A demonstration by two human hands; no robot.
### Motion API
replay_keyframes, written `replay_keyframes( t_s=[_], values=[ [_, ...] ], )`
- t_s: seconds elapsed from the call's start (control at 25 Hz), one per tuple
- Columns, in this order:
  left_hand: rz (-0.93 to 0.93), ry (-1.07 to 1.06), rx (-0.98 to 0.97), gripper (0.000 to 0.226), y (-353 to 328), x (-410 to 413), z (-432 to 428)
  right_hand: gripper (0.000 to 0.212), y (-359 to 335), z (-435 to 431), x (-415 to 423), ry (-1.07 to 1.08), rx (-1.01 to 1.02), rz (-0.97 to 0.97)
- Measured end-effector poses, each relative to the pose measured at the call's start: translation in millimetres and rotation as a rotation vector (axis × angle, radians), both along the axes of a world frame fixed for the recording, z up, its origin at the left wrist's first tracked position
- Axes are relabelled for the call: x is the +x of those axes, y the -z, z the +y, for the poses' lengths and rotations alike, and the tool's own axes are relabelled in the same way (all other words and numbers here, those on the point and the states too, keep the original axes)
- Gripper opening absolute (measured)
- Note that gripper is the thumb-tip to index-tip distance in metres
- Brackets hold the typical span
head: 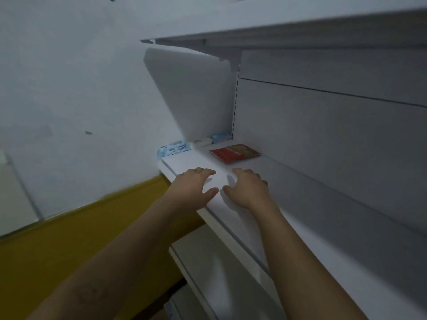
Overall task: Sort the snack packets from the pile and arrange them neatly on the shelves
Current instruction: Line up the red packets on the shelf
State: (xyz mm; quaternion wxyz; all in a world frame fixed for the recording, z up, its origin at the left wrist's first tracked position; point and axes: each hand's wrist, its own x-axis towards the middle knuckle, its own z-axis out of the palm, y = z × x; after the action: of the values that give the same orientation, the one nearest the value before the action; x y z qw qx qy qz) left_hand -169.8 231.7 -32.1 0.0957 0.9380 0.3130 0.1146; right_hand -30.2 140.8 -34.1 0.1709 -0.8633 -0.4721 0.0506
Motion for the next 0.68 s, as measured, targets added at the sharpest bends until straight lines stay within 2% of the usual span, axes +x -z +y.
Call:
replay_keyframes(
  t_s=[0.28, 0.4, 0.52, 0.68],
  values=[
    [-0.003, 0.142, -0.004, 0.057, 19, 76, 109, 0.064, 20, 65, 45, 0.202, -0.093, 0.017],
    [-0.101, 0.189, -0.044, 0.058, 20, 106, 152, 0.059, 21, 93, 59, 0.307, -0.124, 0.048],
    [-0.216, 0.212, -0.015, 0.07, 27, 139, 185, 0.051, 24, 115, 67, 0.427, -0.112, -0.017],
    [-0.08, 0.212, -0.061, 0.066, 40, 164, 202, 0.049, 33, 120, 76, 0.531, -0.01, -0.068]
  ],
)
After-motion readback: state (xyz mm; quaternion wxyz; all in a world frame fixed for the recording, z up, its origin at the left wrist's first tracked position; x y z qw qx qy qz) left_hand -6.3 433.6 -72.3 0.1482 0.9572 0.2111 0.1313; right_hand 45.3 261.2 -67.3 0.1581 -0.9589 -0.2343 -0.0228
